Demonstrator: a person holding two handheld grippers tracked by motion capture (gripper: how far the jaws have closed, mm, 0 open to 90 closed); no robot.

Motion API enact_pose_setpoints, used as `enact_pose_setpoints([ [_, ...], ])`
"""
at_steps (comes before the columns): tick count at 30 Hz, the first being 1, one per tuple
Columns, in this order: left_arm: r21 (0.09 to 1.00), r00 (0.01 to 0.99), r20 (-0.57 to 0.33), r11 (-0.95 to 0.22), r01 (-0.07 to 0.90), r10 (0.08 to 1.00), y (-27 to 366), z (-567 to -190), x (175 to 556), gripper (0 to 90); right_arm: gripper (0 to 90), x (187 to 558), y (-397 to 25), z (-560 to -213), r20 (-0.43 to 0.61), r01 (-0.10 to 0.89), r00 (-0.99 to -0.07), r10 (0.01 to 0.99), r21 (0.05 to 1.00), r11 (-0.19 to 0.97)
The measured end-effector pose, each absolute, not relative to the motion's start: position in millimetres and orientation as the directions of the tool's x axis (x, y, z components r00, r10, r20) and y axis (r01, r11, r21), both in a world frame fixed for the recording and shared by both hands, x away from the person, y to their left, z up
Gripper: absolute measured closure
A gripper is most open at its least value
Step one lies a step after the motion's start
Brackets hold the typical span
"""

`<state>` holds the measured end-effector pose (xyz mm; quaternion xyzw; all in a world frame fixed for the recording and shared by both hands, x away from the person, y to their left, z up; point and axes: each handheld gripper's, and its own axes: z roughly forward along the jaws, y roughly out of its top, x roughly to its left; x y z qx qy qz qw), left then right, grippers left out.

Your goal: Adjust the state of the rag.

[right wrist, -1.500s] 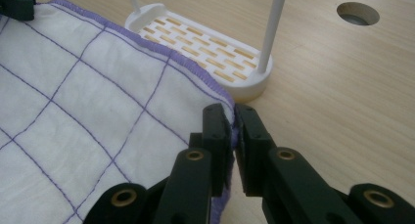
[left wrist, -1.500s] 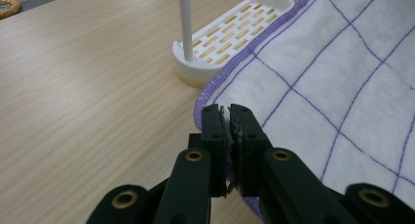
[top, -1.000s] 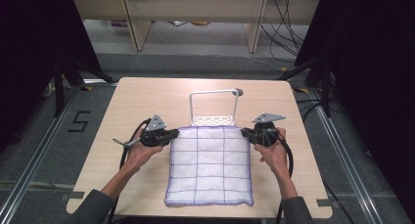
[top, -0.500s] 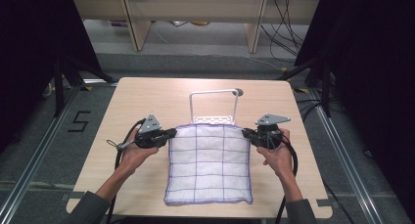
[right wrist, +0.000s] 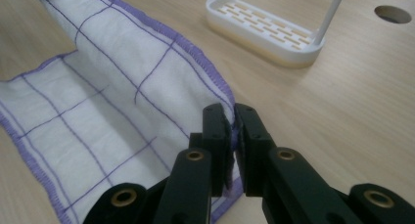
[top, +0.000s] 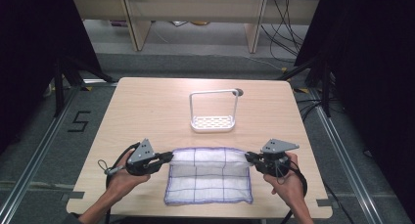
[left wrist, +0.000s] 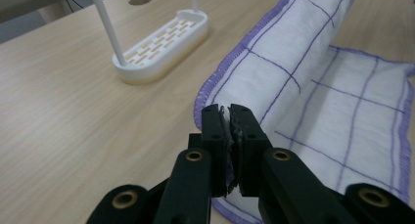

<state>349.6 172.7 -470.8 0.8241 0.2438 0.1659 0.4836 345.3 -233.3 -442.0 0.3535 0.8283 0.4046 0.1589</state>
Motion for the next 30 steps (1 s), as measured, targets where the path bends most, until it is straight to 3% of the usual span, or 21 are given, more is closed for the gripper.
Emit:
enact_pose_setpoints([
  [21,0.803,0.898,0.032,-0.546,0.238,0.439,165.8,-509.4,308.6,84.2,83.4,298.4,-239.3,-482.9,0.052,0.493,-0.736,0.675,0.724,0.482],
  [30,0.792,0.905,0.003,-0.554,0.258,0.426,171.7,-513.6,296.2,80.8,77.6,279.3,-241.1,-490.4,0.07,0.513,-0.727,0.683,0.716,0.473],
])
